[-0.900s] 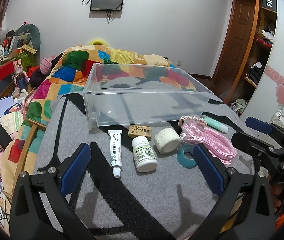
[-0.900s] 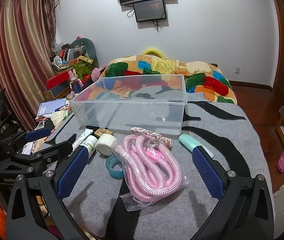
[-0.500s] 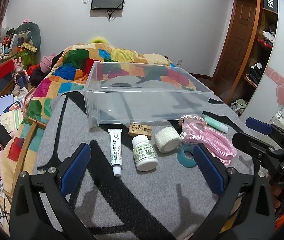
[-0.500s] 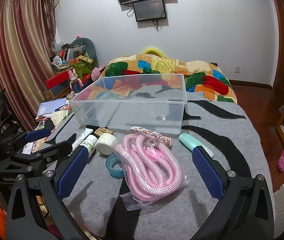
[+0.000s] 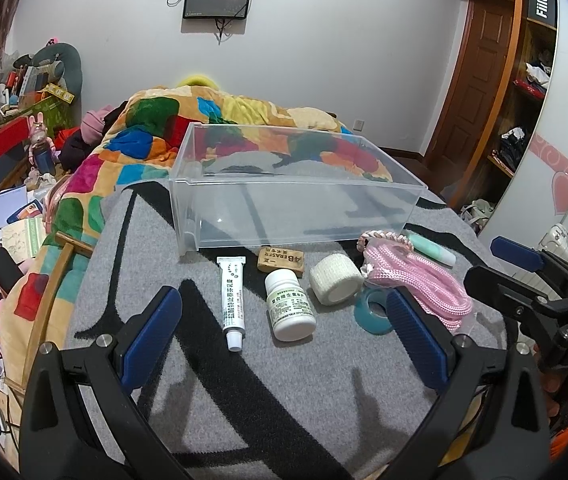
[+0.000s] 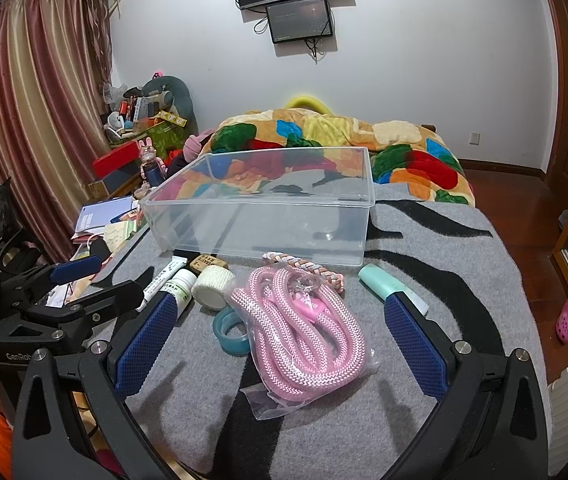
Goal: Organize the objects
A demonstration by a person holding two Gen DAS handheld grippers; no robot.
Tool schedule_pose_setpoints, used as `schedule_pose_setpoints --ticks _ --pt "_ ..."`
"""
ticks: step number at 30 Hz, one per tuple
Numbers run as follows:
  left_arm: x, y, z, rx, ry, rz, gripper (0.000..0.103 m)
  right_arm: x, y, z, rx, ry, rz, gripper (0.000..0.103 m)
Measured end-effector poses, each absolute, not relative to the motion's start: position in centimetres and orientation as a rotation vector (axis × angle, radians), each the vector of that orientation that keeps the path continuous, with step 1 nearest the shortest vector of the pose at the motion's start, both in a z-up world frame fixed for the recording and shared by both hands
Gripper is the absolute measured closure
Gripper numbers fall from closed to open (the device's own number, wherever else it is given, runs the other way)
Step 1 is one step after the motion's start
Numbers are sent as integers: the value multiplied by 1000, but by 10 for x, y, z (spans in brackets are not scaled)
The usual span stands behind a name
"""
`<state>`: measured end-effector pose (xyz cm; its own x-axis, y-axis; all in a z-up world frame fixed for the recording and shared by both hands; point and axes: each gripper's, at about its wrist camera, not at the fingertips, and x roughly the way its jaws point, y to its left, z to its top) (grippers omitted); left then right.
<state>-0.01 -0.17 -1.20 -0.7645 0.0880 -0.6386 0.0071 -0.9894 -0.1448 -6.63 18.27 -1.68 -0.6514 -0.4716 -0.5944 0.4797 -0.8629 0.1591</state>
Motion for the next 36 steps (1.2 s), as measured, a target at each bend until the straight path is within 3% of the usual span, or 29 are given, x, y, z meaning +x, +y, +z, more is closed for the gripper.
schedule_pose_setpoints --ticks 36 --pt "-1 2 -11 -1065 -226 2890 0 -63 177 -19 881 11 -2442 0"
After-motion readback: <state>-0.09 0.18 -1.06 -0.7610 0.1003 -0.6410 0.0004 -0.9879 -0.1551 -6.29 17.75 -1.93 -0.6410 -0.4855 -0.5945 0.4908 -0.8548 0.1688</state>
